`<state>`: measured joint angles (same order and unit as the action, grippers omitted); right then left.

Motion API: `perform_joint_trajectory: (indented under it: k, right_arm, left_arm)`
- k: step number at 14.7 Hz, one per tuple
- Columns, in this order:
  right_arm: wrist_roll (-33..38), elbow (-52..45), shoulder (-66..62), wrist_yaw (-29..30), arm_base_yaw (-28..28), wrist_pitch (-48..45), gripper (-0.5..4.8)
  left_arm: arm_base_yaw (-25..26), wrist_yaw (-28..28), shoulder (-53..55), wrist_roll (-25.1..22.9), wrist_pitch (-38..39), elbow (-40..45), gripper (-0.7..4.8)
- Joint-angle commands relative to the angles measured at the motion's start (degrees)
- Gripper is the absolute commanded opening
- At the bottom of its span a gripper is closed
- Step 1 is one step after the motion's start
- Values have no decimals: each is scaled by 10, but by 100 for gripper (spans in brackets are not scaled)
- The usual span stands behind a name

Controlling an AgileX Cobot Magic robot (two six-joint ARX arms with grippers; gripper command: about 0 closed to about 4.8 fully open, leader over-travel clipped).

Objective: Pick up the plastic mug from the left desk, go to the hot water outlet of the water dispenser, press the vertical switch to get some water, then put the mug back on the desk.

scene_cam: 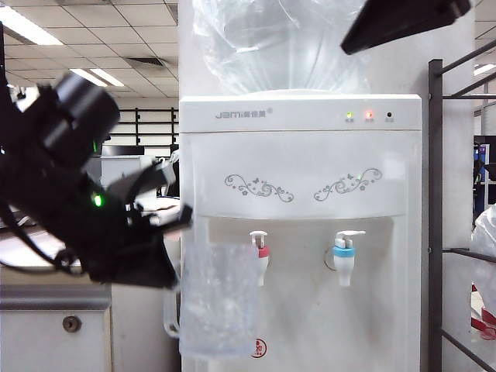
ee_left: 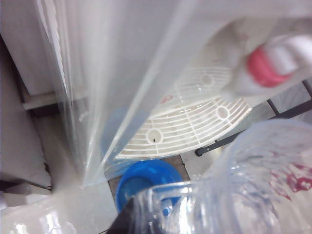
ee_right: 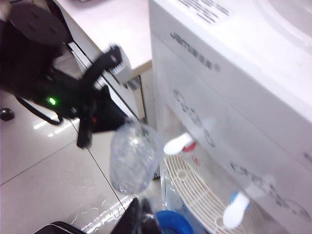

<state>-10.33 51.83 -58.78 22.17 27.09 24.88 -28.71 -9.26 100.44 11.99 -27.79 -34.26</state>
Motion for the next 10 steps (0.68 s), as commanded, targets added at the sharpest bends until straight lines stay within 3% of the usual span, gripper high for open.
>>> perform_joint_trajectory:
  k: [1,5,10]
  right_arm:
    - [2,2,-11,5,0,-16,-5]
    - [-2,2,-25,17,1,-34,-5]
    - [-2,2,-80,49,2,-52,-5]
  left_arm:
    - [-1,-15,23,10,-61,-3,-5]
    - [-1,-13,26,22,-103,-7,-5]
    - [-7,-23,102,35,-88,-67,-5]
